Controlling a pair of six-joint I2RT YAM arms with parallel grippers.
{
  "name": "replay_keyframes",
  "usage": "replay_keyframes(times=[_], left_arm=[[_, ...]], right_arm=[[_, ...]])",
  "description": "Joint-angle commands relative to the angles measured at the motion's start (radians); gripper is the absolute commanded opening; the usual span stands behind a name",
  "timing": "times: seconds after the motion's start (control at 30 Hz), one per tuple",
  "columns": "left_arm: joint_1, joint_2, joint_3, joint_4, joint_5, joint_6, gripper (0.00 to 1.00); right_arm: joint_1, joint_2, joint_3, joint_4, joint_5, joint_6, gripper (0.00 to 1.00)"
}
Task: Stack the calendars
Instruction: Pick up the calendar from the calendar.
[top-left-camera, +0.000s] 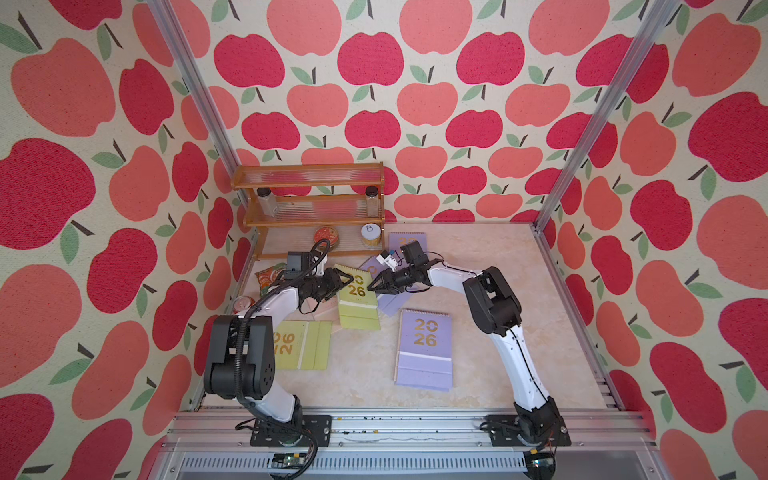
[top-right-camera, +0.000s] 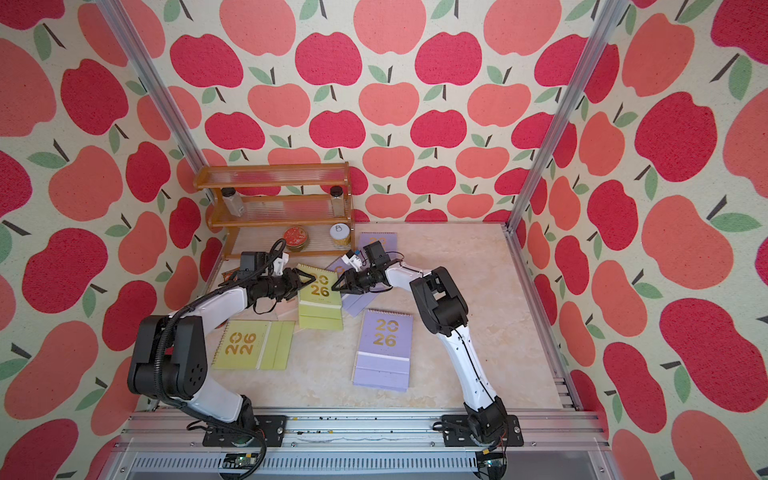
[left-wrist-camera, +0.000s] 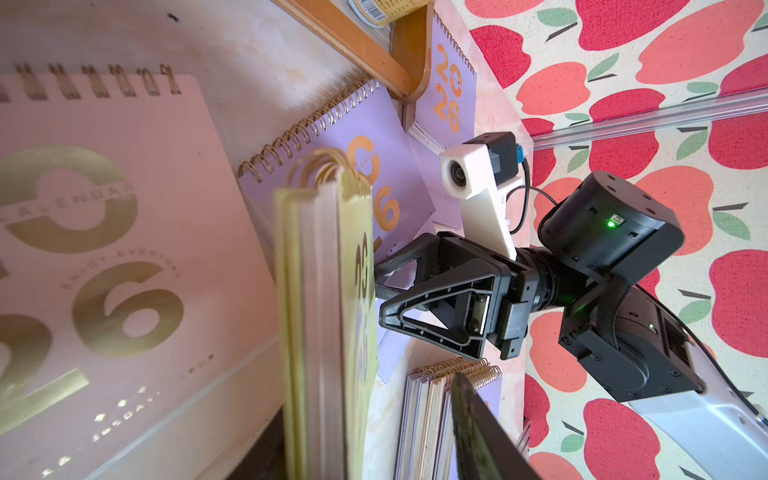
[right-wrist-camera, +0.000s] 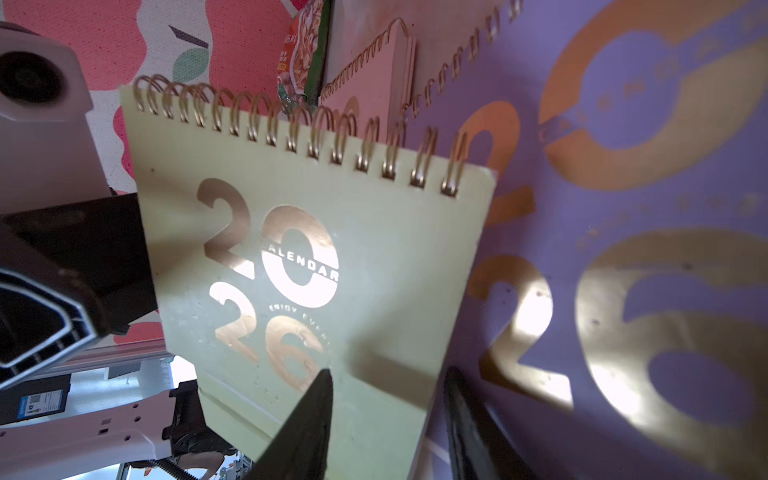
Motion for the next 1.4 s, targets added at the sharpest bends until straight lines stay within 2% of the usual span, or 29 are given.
replay_keyframes(times=[0.0,0.13,0.33,0.37,0.43,0.57,0.6,0.77,0.87,1.0,1.13,1.27,1.37], left_arm=[[0.001,-0.011,0.004,0.006,0.038,0.011,0.44],[0.0,-0.001,0.003,0.012,0.043,0.011,0.3],[-0.003,0.017,0.01,0.009,0.049,0.022,0.33],[-0.004,0.024,0.013,0.007,0.052,0.023,0.3],[-0.005,0.034,0.013,0.005,0.055,0.025,0.23],[-0.007,0.031,0.026,-0.015,0.05,0.046,0.02],[-0.005,0.027,0.036,-0.033,0.042,0.058,0.0],[-0.005,-0.013,0.086,-0.103,0.036,0.101,0.0],[-0.004,-0.057,0.116,-0.129,0.043,0.111,0.0],[-0.004,-0.12,0.148,-0.131,0.078,0.097,0.0],[-0.002,-0.19,0.204,-0.173,0.108,0.122,0.0],[0.008,-0.245,0.267,-0.24,0.204,0.201,0.0],[0.02,-0.284,0.274,-0.218,0.272,0.218,0.0]], right_arm=[[-0.009,-0.01,-0.029,-0.041,0.026,0.01,0.47],[-0.011,-0.013,-0.029,-0.041,0.026,0.01,0.47],[-0.01,-0.018,-0.028,-0.038,0.023,0.013,0.47],[-0.009,-0.019,-0.029,-0.037,0.025,0.014,0.47],[-0.01,-0.02,-0.031,-0.031,0.023,0.016,0.46],[-0.01,-0.02,-0.032,-0.013,0.022,0.029,0.46],[-0.011,-0.02,-0.029,-0.013,0.02,0.035,0.46],[-0.011,-0.066,-0.022,-0.018,0.022,0.031,0.46],[-0.014,-0.119,0.01,-0.111,0.047,-0.038,0.47],[-0.037,-0.196,0.055,-0.245,0.072,-0.131,0.53],[-0.073,-0.307,0.038,-0.281,0.08,-0.174,0.62],[-0.11,-0.441,-0.018,-0.282,0.08,-0.202,0.65],[-0.152,-0.532,-0.095,-0.235,0.052,-0.177,0.66]])
